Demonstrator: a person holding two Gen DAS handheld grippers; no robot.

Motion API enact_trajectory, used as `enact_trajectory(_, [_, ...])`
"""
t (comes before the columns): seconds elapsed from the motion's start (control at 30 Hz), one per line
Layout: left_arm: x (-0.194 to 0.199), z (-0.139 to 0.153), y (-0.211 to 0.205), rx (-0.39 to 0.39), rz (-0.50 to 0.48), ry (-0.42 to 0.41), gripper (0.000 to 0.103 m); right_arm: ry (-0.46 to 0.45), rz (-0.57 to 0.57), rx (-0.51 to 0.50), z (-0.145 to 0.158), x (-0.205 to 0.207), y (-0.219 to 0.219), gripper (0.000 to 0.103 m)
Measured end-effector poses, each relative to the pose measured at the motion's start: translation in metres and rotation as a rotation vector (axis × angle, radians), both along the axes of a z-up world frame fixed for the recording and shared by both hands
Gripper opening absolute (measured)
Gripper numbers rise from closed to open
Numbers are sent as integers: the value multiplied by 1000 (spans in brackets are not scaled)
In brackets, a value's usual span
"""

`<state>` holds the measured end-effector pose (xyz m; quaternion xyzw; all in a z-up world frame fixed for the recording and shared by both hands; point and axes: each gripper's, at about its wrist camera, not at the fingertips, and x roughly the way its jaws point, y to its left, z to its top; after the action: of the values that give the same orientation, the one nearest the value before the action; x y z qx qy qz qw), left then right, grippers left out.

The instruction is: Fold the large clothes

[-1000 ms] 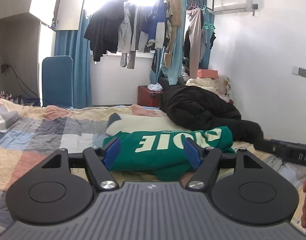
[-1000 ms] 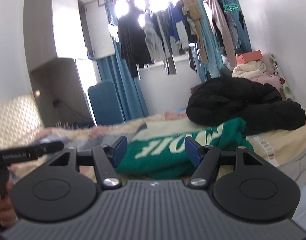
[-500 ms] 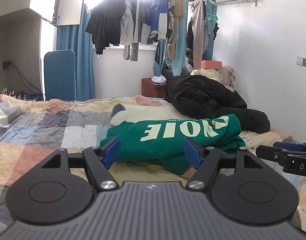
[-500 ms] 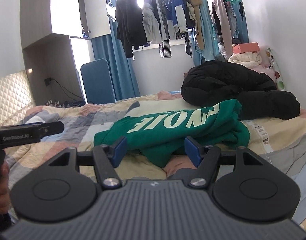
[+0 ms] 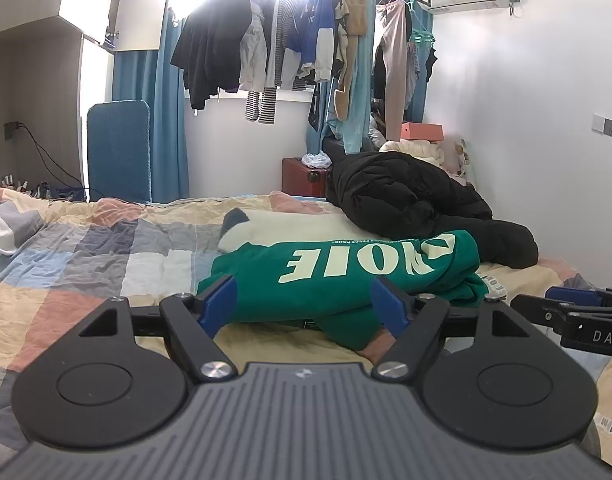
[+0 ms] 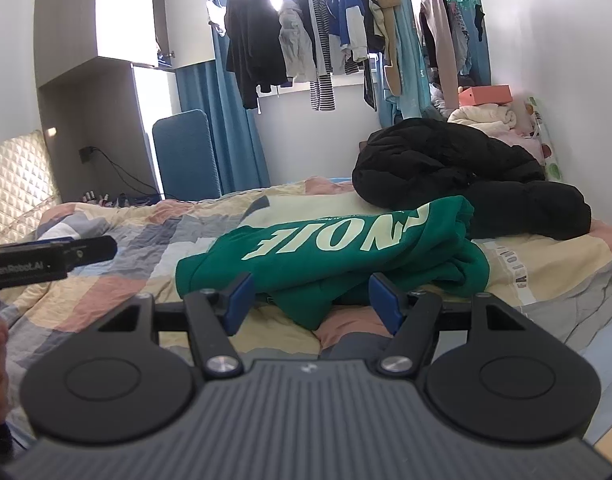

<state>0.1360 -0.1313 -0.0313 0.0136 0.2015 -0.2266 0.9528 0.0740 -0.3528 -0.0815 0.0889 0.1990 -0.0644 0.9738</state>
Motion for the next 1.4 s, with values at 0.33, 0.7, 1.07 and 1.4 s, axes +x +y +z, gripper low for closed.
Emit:
enact_trajectory(0.33, [1,2,5,-23,-4,26,99,-3,-17,-13,6,-5,-3,67])
enact_trajectory(0.7, [-6,5,3,-13,9,16,103,8,-31,-20,6,-4,-4,82])
enact_trajectory(1.07, [-5,4,4,-6,32,12,103,27,-54,-32,3,-2,-6,103])
enact_trajectory(1.4, [-7,6,2,17,54,1,103,36,-50,-17,1,-3,-8,103])
